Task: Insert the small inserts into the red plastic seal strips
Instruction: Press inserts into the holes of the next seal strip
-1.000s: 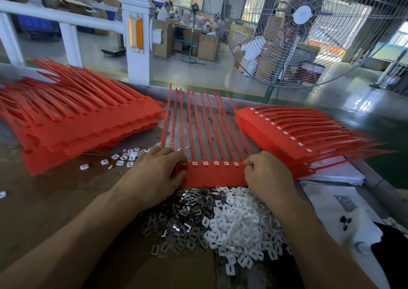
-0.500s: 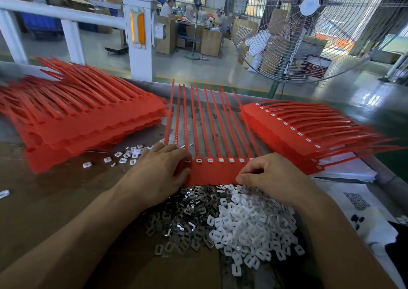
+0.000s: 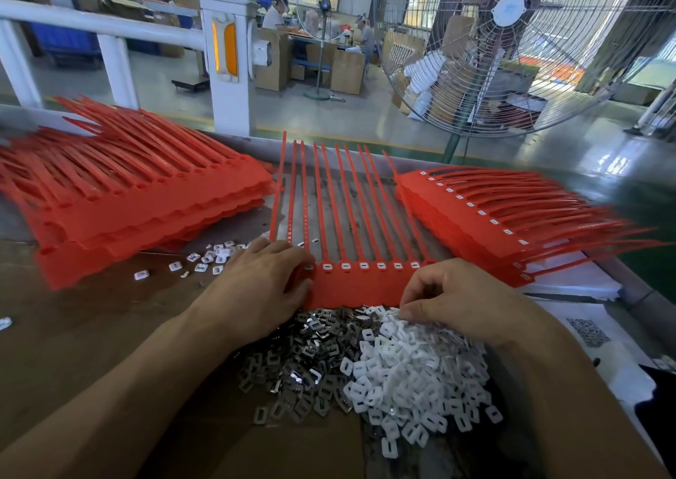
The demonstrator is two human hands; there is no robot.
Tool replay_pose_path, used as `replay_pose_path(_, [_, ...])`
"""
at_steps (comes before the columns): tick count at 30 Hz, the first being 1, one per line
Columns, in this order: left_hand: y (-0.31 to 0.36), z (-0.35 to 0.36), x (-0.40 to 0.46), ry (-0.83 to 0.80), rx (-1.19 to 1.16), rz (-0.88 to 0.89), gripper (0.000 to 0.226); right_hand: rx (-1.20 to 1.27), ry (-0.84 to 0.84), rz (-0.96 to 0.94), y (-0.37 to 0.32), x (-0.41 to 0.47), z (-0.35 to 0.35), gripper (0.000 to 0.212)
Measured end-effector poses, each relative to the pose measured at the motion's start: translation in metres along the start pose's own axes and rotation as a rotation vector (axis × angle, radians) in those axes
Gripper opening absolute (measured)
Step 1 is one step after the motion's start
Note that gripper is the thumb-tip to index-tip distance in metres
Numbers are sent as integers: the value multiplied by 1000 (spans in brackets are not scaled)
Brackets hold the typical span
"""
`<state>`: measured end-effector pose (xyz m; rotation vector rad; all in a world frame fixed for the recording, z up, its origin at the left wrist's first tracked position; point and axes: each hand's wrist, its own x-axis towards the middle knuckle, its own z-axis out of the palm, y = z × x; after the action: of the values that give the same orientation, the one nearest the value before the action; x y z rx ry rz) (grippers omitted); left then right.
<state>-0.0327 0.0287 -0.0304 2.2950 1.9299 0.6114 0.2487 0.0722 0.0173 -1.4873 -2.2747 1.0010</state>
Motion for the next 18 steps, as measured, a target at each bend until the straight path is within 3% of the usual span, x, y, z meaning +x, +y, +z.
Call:
replay_pose_path(3, [-1,0,0,-5,-5,-4,41,65,42,-6,0,0,-1,10])
replay_pose_path(8, [-1,1,0,-3,0,-1,42,166,274,-62,4,6,2,7])
replay_pose_path(14, [-1,1,0,5,-13,-2,41,225,548,-20,19,14,4,11])
replay_pose_path(18, [-1,1,-1,20,-25,-7,40,229,640,31,31,21,3,10])
